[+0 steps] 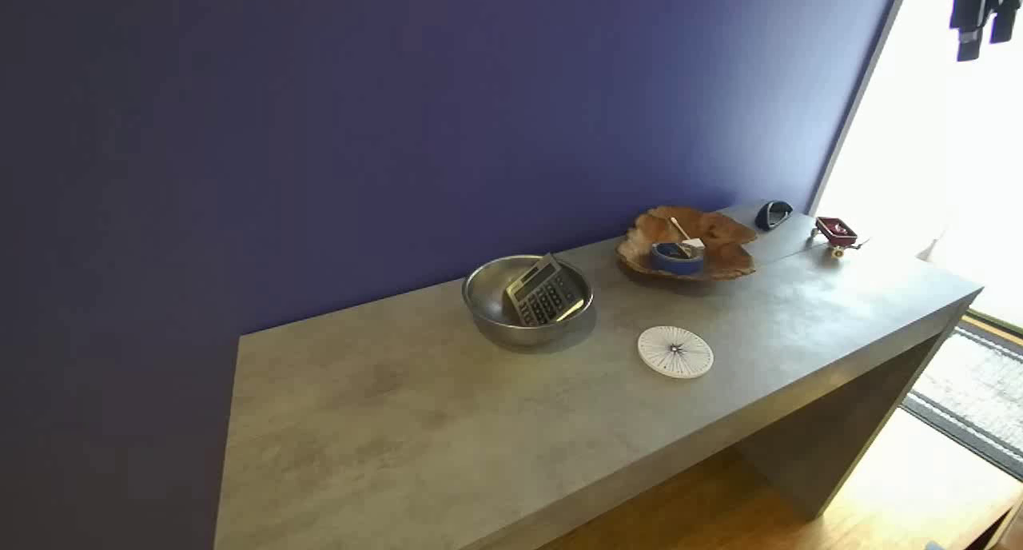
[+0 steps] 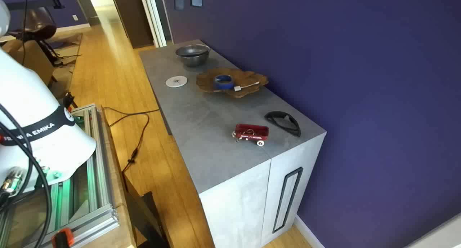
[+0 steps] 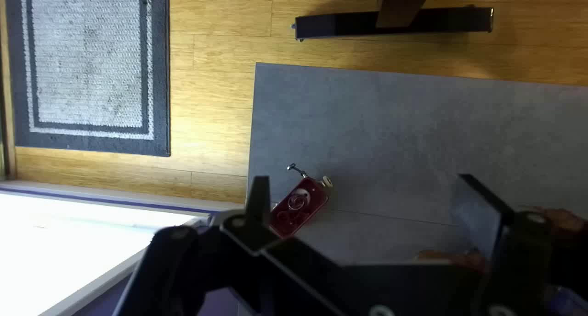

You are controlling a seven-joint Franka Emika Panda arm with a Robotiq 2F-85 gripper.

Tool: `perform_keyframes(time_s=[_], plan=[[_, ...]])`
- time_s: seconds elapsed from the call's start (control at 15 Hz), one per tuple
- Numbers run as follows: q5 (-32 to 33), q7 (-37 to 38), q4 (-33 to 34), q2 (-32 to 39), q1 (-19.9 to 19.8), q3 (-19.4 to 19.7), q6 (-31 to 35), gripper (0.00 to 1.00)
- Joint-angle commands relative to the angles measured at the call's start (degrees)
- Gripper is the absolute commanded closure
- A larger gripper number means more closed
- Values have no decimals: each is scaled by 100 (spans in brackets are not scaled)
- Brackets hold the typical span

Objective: Move the tape to the metal bowl

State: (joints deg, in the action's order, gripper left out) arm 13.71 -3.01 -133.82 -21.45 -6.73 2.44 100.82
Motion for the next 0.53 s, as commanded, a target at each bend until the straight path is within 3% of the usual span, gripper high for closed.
perform_keyframes(time_s=[0.0, 0.47], plan=[[21, 22, 9, 1, 80, 70, -15, 0], [-195, 120, 65, 93, 142, 37, -108, 0]])
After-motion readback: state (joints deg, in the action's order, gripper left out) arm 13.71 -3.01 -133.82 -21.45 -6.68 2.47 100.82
